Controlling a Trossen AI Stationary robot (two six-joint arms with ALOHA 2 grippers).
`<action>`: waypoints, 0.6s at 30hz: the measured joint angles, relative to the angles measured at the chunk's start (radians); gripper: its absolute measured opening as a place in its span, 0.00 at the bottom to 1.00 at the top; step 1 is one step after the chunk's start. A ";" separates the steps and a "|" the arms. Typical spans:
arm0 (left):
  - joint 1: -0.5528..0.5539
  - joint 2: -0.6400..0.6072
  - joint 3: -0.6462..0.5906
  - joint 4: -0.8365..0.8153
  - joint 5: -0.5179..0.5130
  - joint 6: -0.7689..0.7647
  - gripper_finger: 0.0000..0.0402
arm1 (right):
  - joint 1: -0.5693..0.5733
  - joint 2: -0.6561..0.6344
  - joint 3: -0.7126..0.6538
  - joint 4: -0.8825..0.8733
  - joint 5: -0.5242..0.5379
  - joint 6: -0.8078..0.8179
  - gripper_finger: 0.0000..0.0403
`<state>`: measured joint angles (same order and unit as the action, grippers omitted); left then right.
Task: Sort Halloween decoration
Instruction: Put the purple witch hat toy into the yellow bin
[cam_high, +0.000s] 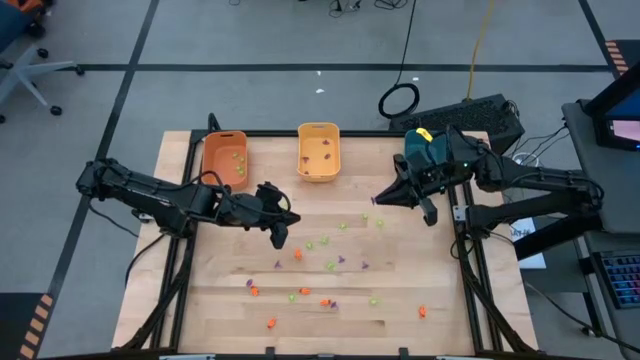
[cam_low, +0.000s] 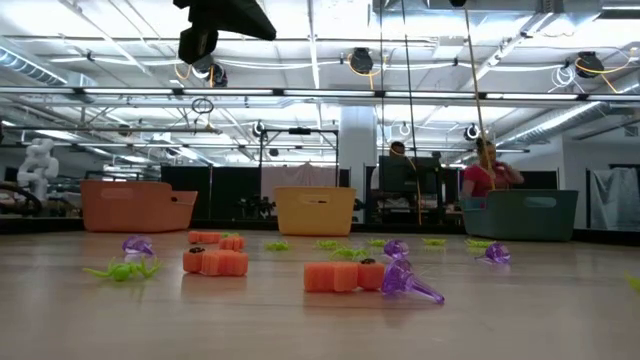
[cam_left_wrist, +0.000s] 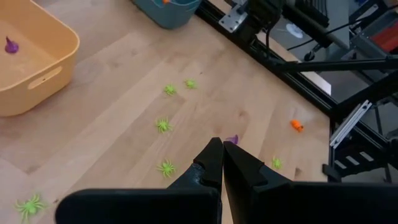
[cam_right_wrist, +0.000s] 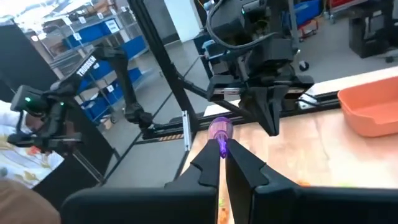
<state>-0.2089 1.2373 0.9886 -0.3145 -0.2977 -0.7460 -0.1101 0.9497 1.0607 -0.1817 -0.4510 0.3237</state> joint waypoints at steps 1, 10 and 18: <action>0.000 0.000 0.000 0.001 0.000 -0.003 0.03 | 0.000 0.000 0.000 0.006 -0.005 -0.009 0.00; 0.000 0.000 0.000 0.067 0.000 -0.006 0.03 | 0.000 0.000 0.000 0.059 -0.049 -0.078 0.00; 0.002 0.000 0.000 0.228 0.000 0.029 0.03 | 0.000 0.000 0.000 0.059 -0.049 -0.074 0.00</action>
<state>-0.2065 1.2373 0.9886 -0.0863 -0.2974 -0.7166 -0.1101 0.9501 1.0607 -0.1226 -0.4995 0.2497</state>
